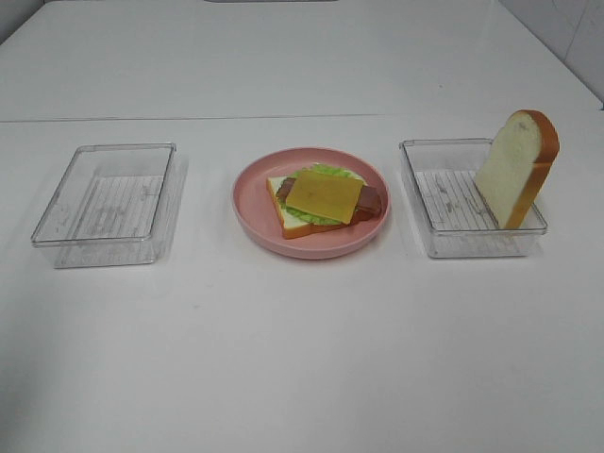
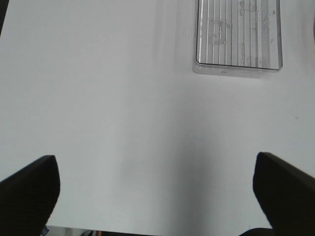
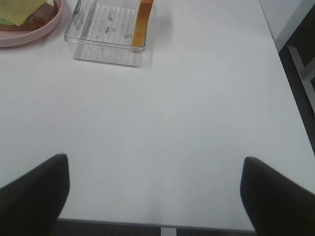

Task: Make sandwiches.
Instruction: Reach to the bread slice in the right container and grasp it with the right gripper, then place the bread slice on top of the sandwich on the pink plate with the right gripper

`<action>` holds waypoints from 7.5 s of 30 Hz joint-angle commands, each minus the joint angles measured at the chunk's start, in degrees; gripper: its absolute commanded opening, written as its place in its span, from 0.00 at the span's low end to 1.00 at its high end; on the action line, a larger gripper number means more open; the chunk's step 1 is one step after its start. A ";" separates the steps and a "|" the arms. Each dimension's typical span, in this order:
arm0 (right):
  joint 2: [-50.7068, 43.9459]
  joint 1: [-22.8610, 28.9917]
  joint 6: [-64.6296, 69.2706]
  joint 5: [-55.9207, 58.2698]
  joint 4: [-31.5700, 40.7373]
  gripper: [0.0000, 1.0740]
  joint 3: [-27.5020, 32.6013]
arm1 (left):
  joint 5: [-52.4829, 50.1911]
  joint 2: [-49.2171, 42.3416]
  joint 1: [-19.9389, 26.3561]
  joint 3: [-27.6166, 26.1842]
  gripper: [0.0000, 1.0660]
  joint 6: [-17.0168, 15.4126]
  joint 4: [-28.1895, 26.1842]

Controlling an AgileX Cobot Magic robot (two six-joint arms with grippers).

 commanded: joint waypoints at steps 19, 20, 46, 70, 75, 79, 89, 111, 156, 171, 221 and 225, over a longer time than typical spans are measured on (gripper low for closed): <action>-1.60 -0.29 -0.06 -0.34 0.06 0.85 0.17 | -0.46 -43.83 0.11 20.17 0.94 0.86 3.21; -1.60 -0.29 -0.06 -0.34 0.06 0.85 0.17 | 0.11 -45.09 0.11 20.57 0.94 0.86 3.21; -1.49 -0.29 -0.06 -0.34 0.06 0.85 0.17 | 0.29 -48.36 -0.34 20.91 0.94 0.86 1.26; -1.49 -0.29 -0.06 -0.34 0.06 0.85 0.17 | 0.29 -48.36 -0.34 20.91 0.94 0.86 1.26; -1.49 -0.29 -0.06 -0.34 0.06 0.85 0.17 | 0.29 -48.36 -0.34 20.91 0.94 0.86 1.26; -1.49 -0.29 -0.06 -0.34 0.06 0.85 0.17 | 0.29 -48.36 -0.34 20.91 0.94 0.86 1.26; -0.11 -0.11 1.20 -0.40 0.11 0.85 0.00 | 0.29 -48.36 -0.34 20.91 0.94 0.86 1.26; 33.58 -0.11 3.21 -36.44 -0.11 0.85 -1.60 | 0.29 -48.36 -0.34 20.91 0.94 0.86 1.26; 99.01 -0.11 4.01 -27.27 3.09 0.85 -43.72 | 0.29 -48.36 -0.34 20.91 0.94 0.86 1.26; 108.52 -0.11 1.15 -33.17 6.93 0.84 -46.24 | 0.29 -48.36 -0.34 20.91 0.94 0.86 1.26; 103.08 27.67 1.49 -46.93 30.25 0.00 -46.18 | 0.29 -48.36 -0.34 20.91 0.94 0.86 1.26; 105.42 27.73 1.49 -47.15 33.29 0.00 -46.18 | 0.29 -48.36 -0.34 20.91 0.94 0.86 1.26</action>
